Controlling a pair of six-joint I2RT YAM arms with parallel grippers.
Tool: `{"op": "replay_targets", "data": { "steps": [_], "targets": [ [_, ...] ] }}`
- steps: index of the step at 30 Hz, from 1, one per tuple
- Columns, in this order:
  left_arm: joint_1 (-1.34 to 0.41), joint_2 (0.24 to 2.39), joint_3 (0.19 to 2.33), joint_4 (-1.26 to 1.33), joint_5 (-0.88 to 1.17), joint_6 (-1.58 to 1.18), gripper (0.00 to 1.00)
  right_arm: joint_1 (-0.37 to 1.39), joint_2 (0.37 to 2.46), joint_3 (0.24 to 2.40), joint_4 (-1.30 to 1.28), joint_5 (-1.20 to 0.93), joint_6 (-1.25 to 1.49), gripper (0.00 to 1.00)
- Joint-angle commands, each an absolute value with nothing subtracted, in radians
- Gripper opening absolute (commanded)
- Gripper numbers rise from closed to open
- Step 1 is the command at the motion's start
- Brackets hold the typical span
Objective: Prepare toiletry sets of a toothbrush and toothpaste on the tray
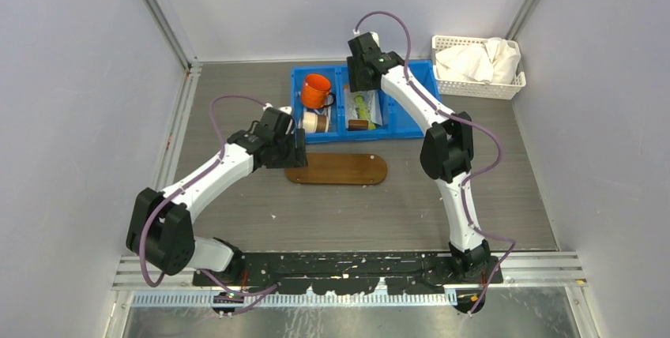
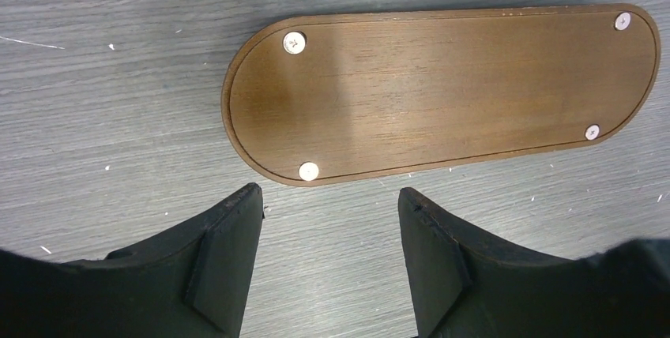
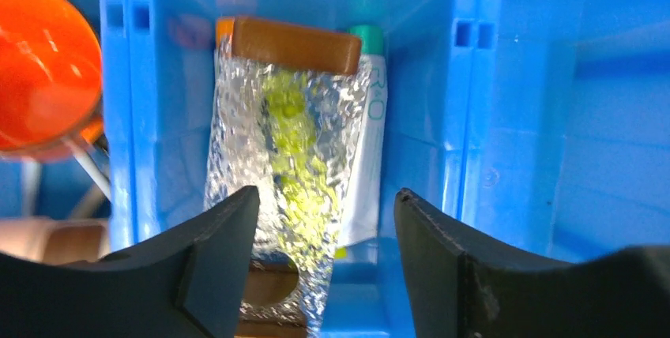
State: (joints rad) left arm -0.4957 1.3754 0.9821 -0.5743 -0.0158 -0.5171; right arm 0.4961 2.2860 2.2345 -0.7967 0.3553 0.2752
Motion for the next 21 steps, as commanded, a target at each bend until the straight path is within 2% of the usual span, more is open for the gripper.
{"op": "replay_targets", "data": {
  "steps": [1,7,12,21],
  "targets": [
    [-0.497,1.330,0.974,-0.525,0.017,-0.525,0.65,0.510,2.206,2.159,-0.788,0.323,-0.021,0.71],
    [-0.497,1.338,0.971,-0.523,0.025,-0.519,0.65,0.487,2.151,2.079,-0.780,0.252,-0.315,0.71],
    [-0.497,1.344,0.966,-0.523,0.016,-0.515,0.65,0.447,2.114,1.997,-0.695,0.203,-0.416,0.68],
    [-0.497,1.385,0.975,-0.514,0.009,-0.513,0.65,0.425,2.057,1.912,-0.653,-0.094,-0.523,0.66]
  ]
}}
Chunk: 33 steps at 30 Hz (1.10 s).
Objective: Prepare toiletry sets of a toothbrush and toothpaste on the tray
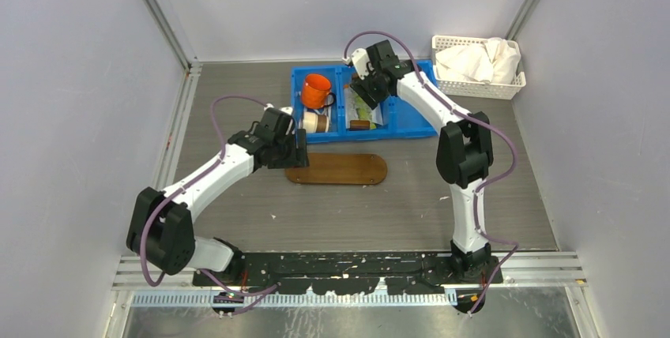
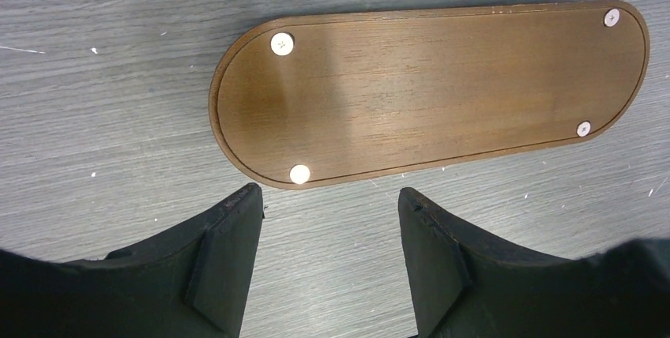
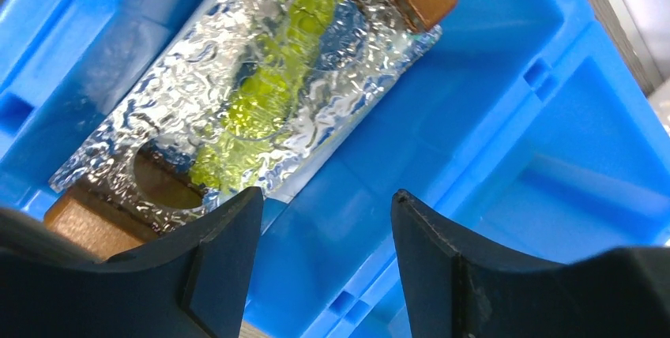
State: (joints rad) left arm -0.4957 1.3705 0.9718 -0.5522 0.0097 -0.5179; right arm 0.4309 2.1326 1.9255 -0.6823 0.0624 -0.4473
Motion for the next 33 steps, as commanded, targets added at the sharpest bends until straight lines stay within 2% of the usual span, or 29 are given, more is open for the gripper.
{"op": "replay_targets", "data": {
  "steps": [1,9,17,33],
  "targets": [
    [-0.497,1.391,0.978,-0.514,0.009,-0.513,0.65,0.428,2.059,1.914,-0.663,-0.119,-0.530,0.66],
    [-0.497,1.423,0.996,-0.507,0.011,-0.515,0.65,0.480,2.100,1.962,-0.725,-0.232,-0.576,0.65],
    [-0.495,1.440,0.999,-0.504,0.009,-0.508,0.65,0.495,2.189,2.028,-0.742,-0.161,-0.612,0.58],
    [-0.495,1.490,1.010,-0.484,0.018,-0.503,0.65,0.423,2.247,2.113,-0.760,-0.213,-0.645,0.57]
  ]
}}
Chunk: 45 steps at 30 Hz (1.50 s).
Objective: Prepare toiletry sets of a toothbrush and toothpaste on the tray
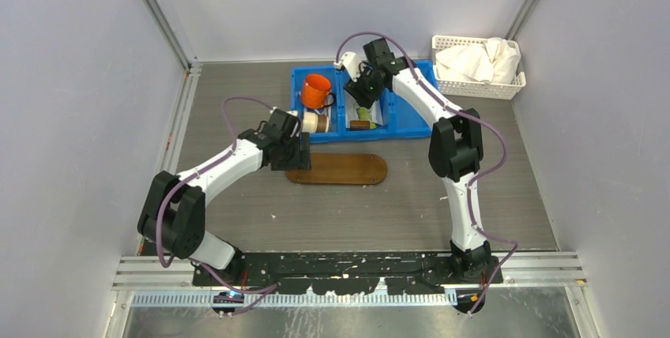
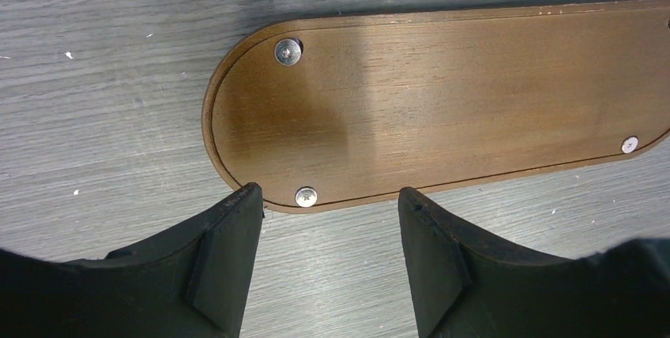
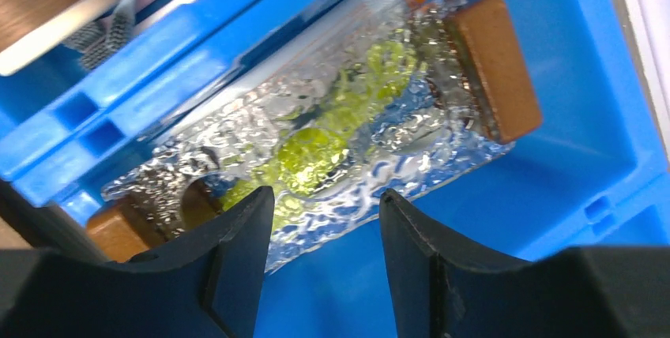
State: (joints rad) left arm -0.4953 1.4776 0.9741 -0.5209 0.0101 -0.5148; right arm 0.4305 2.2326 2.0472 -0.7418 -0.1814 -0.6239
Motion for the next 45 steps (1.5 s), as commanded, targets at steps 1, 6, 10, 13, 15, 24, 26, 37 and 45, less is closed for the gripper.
{"op": "replay_targets", "data": {
  "steps": [1,6,10,13,15,24,26,37,45],
  "targets": [
    [-0.495,1.493,1.011,-0.482,0.018,-0.503,0.65,0.422,2.252,2.119,-0.765,-0.218,-0.648,0.57],
    [-0.495,1.508,1.014,-0.477,0.022,-0.506,0.65,0.425,2.263,2.100,-0.766,-0.233,-0.647,0.55],
    [-0.495,1.513,1.010,-0.472,0.028,-0.510,0.65,0.442,2.237,2.035,-0.730,-0.228,-0.647,0.55],
    [-0.495,1.506,0.999,-0.467,0.028,-0.513,0.65,0.454,2.237,2.027,-0.737,-0.224,-0.649,0.55],
    [-0.495,1.499,0.994,-0.466,0.028,-0.514,0.65,0.459,2.240,2.021,-0.737,-0.216,-0.647,0.54],
    [-0.495,1.487,0.976,-0.454,0.031,-0.518,0.65,0.480,2.229,1.971,-0.729,-0.196,-0.643,0.52],
    [-0.495,1.486,0.971,-0.448,0.033,-0.520,0.65,0.484,2.225,1.961,-0.725,-0.195,-0.641,0.52],
    [-0.495,1.482,0.947,-0.428,0.041,-0.526,0.65,0.514,2.168,1.864,-0.680,-0.170,-0.618,0.55],
    [-0.495,1.478,0.937,-0.425,0.044,-0.525,0.65,0.510,2.242,1.934,-0.719,-0.153,-0.630,0.44]
  ]
}}
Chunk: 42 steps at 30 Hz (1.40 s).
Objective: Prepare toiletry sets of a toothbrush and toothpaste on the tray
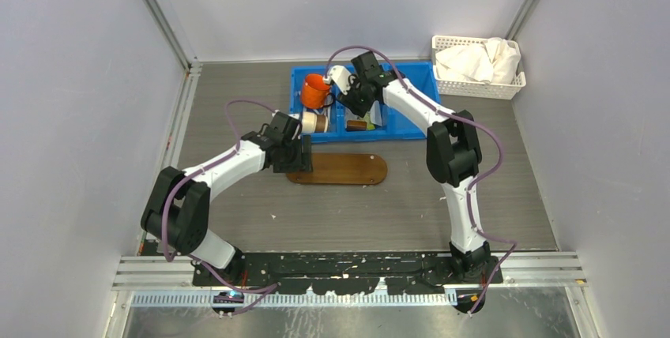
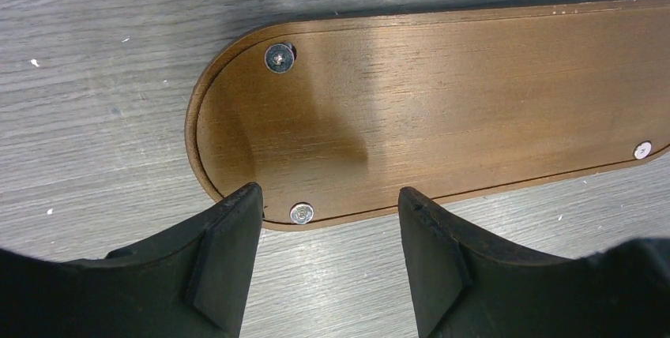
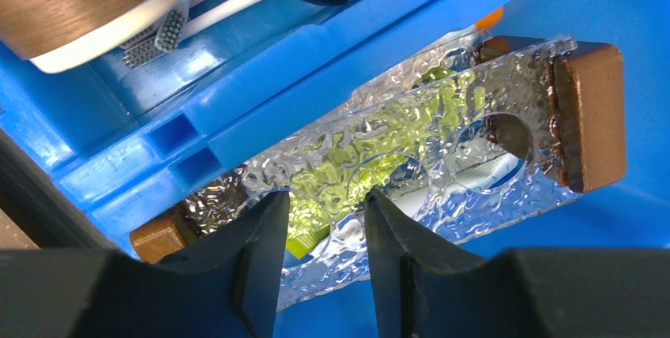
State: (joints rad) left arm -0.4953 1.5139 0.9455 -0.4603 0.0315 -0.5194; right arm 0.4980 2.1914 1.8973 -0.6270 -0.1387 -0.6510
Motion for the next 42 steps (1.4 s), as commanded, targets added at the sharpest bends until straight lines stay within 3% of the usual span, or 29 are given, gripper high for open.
{"op": "replay_targets", "data": {
  "steps": [1,11,13,16,18,31,42],
  "targets": [
    [-0.495,1.477,0.937,-0.426,0.040,-0.524,0.65,0.505,2.256,1.946,-0.723,-0.153,-0.630,0.44],
    [-0.474,1.504,0.953,-0.428,0.056,-0.512,0.65,0.443,2.347,2.038,-0.761,-0.186,-0.617,0.42],
    [-0.474,1.508,0.959,-0.428,0.058,-0.512,0.65,0.437,2.358,2.049,-0.766,-0.190,-0.617,0.37],
    [-0.474,1.509,0.963,-0.432,0.056,-0.511,0.65,0.431,2.370,2.062,-0.765,-0.186,-0.608,0.13],
    [-0.474,1.509,0.965,-0.434,0.054,-0.510,0.65,0.430,2.372,2.061,-0.754,-0.176,-0.602,0.06],
    [-0.474,1.476,0.945,-0.443,0.045,-0.515,0.64,0.448,2.167,1.994,-0.614,-0.085,-0.556,0.01],
    [-0.474,1.422,0.923,-0.448,0.041,-0.527,0.65,0.511,2.007,2.079,-0.680,-0.052,-0.562,0.01]
  ]
}}
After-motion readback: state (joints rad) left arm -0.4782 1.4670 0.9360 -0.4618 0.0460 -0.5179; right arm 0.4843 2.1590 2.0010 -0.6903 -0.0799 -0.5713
